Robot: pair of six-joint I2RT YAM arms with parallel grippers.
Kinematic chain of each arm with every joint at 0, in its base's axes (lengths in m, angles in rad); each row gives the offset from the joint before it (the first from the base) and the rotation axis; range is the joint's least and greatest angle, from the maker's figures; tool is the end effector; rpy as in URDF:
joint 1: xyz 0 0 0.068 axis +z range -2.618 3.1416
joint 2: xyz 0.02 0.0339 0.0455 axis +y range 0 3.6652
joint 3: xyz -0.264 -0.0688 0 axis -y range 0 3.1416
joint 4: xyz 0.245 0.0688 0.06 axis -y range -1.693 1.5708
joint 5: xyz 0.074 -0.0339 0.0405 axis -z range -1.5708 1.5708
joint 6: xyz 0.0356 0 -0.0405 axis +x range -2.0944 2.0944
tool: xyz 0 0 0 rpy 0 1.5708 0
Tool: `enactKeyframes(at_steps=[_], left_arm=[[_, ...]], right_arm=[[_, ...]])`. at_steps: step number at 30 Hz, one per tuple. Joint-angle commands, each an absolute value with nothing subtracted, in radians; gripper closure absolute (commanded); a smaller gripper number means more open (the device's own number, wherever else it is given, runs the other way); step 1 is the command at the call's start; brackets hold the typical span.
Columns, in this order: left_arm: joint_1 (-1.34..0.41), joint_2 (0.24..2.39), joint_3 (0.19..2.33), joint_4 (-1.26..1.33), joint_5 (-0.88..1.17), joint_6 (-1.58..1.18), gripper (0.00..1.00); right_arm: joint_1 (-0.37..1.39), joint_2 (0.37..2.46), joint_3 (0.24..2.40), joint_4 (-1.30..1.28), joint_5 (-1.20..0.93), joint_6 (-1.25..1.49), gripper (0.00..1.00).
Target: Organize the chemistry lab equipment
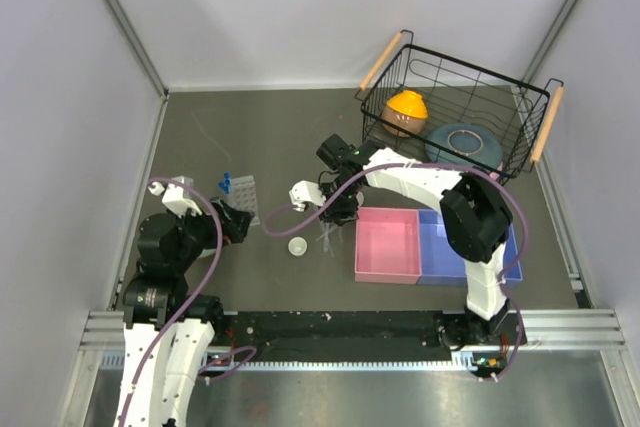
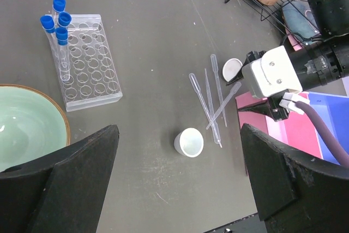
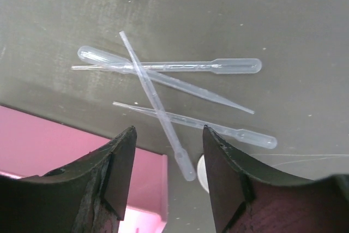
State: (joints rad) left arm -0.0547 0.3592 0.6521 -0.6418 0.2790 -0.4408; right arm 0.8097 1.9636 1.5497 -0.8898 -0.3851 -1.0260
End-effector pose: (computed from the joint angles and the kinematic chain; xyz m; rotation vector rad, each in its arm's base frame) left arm 0.0911 -0.0148 0.2975 -0.1852 1.9430 -0.5980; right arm 0.2646 0.2972 0.2106 -2.2638 1.6394 0.5011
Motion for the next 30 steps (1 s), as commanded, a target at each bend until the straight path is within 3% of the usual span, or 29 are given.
enactKeyframes(at_steps=[1, 15, 30], left_arm=[[-0.051, 0.315, 0.661, -0.612, 0.269, -0.425, 0.02], [-0.049, 0.252, 0.664, -0.634, 0.138, -0.457, 0.02], [-0.051, 0.267, 0.66, -0.634, 0.156, -0.466, 0.02]], right_arm=[[0.822, 1.968, 1.549, -0.818, -0.4, -1.117, 0.5], [0.853, 2.04, 1.503, -0.784, -0.36, -1.124, 0.64], [0.865, 1.959, 1.499, -0.772, -0.377, -1.126, 0.95]])
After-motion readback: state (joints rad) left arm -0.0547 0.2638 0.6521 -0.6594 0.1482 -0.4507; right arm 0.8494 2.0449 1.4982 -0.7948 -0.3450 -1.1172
